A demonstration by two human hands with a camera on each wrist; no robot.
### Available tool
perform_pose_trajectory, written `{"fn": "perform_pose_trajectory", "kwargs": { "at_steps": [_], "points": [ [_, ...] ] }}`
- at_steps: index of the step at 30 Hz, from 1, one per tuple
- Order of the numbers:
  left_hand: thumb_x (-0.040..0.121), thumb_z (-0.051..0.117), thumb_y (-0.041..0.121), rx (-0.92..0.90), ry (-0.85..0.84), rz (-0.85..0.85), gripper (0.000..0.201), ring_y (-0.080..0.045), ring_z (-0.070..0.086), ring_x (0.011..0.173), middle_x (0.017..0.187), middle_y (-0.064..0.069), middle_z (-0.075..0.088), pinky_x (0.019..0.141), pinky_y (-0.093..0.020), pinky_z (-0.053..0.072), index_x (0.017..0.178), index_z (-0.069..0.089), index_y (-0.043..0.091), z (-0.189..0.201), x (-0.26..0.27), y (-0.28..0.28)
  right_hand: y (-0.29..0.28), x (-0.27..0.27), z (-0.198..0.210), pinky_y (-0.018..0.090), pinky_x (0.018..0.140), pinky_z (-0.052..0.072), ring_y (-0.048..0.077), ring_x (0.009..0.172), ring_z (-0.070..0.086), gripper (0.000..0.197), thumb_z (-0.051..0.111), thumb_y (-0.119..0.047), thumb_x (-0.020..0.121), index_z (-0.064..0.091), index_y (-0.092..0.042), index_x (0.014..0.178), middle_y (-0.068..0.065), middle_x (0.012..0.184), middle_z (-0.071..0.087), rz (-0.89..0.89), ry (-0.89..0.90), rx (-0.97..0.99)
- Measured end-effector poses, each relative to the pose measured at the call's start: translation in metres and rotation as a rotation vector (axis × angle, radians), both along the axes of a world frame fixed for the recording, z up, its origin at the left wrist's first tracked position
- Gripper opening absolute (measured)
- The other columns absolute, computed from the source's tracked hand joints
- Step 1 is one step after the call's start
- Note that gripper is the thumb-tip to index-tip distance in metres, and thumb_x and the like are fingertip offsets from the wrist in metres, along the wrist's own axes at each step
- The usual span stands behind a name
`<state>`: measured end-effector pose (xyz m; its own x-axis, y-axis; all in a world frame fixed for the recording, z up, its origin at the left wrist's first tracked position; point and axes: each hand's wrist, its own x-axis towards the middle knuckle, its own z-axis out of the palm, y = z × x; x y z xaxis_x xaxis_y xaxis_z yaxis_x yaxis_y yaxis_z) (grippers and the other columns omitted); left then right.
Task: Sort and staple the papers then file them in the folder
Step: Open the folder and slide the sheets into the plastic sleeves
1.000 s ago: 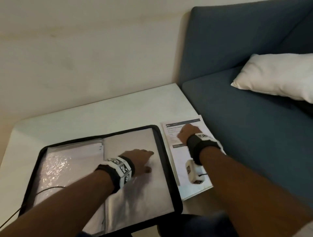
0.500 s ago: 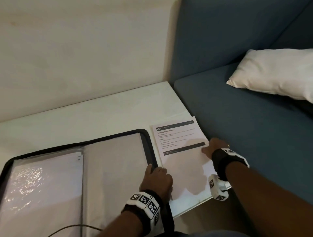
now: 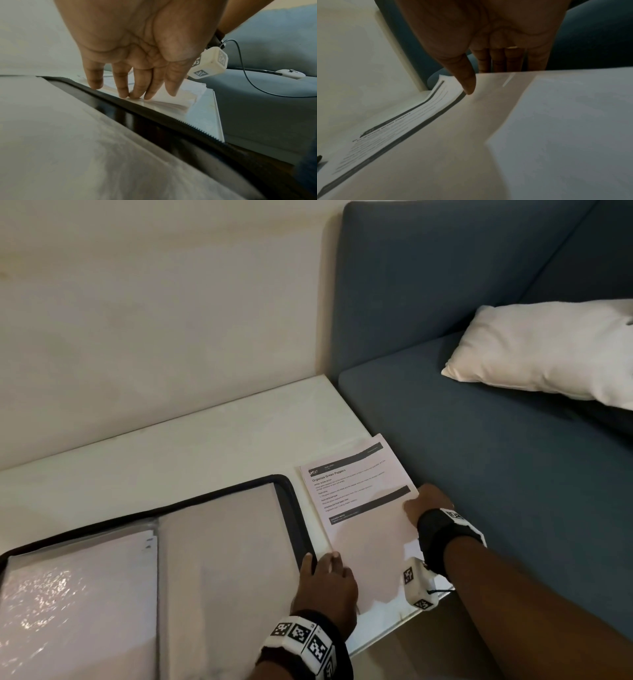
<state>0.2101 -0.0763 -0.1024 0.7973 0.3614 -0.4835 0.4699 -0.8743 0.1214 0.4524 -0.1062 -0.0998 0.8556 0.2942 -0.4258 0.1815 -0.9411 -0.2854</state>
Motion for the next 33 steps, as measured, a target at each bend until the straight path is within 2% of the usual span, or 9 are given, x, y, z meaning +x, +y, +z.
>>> {"fn": "perform_pose_trajectory", "kwargs": {
  "at_steps": [4,8,12,15,16,20,23,28,33],
  "points": [
    [0.101,0.041,0.027,-0.002,0.046,-0.014,0.056,-0.036,0.011,0.148,0.160,-0.022,0.016,0.119,-0.060,0.000,0.149,0.030,0.002,0.003,0.004,-0.003,-0.003,-0.001,-0.002,0.036,0.088,0.048,0.037,0.108,0.061,0.022,0.053,-0.013,0.089,0.062,-0.007,0.107,0.017,0.117,0.064,-0.040,0.004,0.096],
    [0.100,0.040,0.041,-0.120,-0.005,0.076,0.046,-0.026,0.031,0.142,0.154,-0.006,0.037,0.120,-0.055,0.007,0.140,0.049,0.018,0.015,0.005,0.018,-0.010,-0.003,0.002,0.033,0.077,0.048,0.032,0.086,0.061,0.006,0.061,-0.014,0.087,0.064,-0.010,0.091,0.014,0.099,0.068,-0.055,-0.004,0.313],
    [0.094,0.056,0.044,-0.483,-0.437,0.664,0.055,-0.019,0.049,0.131,0.146,0.005,0.050,0.113,-0.036,0.035,0.144,0.042,0.026,0.019,0.002,0.059,-0.030,-0.015,0.005,0.041,0.081,0.052,0.033,0.088,0.063,0.008,0.067,-0.012,0.087,0.060,-0.014,0.090,0.009,0.092,0.067,0.003,-0.009,0.551],
    [0.086,0.072,0.037,-0.850,-0.743,1.041,0.089,-0.023,0.043,0.138,0.151,0.003,0.042,0.114,-0.040,0.035,0.155,0.019,0.019,0.026,0.003,0.078,-0.041,-0.028,0.013,0.043,0.078,0.054,0.034,0.087,0.065,0.007,0.067,-0.008,0.089,0.063,-0.009,0.093,0.006,0.088,0.068,-0.005,0.066,0.728],
    [0.085,0.074,0.035,-0.928,-0.807,1.083,0.084,-0.022,0.046,0.136,0.146,0.004,0.048,0.114,-0.041,0.036,0.152,0.027,0.020,0.029,0.006,0.081,-0.042,-0.033,0.019,0.044,0.078,0.055,0.033,0.087,0.066,0.007,0.067,-0.006,0.089,0.064,-0.010,0.094,0.006,0.090,0.070,-0.018,0.111,0.791],
    [0.095,0.060,0.017,-0.900,-1.025,1.043,0.030,-0.016,0.063,0.113,0.119,0.004,0.069,0.101,-0.039,0.050,0.125,0.061,0.019,0.052,0.021,0.087,-0.042,-0.044,0.041,0.041,0.079,0.055,0.028,0.088,0.067,0.013,0.065,-0.003,0.090,0.065,-0.013,0.098,0.005,0.095,0.072,-0.048,0.197,0.995],
    [0.098,0.055,0.013,-0.845,-1.155,0.990,0.028,-0.010,0.064,0.108,0.117,0.007,0.069,0.094,-0.031,0.053,0.123,0.060,0.020,0.073,0.030,0.091,-0.038,-0.041,0.055,0.037,0.075,0.056,0.024,0.089,0.068,0.021,0.062,-0.001,0.091,0.064,-0.006,0.112,0.007,0.100,0.073,-0.062,0.226,1.110],
    [0.100,0.051,0.016,-0.730,-1.197,0.771,0.023,0.005,0.059,0.103,0.114,0.014,0.065,0.080,-0.011,0.049,0.121,0.055,0.027,0.092,0.027,0.093,-0.026,-0.036,0.063,0.057,0.097,0.049,0.034,0.107,0.065,0.044,0.081,-0.027,0.077,0.065,-0.009,0.114,0.015,0.113,0.070,-0.030,0.290,1.231],
    [0.101,0.049,0.015,-0.754,-1.194,0.710,0.026,0.007,0.057,0.108,0.117,0.015,0.062,0.084,-0.010,0.048,0.122,0.050,0.032,0.087,0.023,0.090,-0.017,-0.026,0.073,0.057,0.104,0.043,0.035,0.123,0.057,0.074,0.072,0.011,0.077,0.039,-0.004,0.142,0.016,0.131,0.060,0.033,0.357,1.372]
  ]
}}
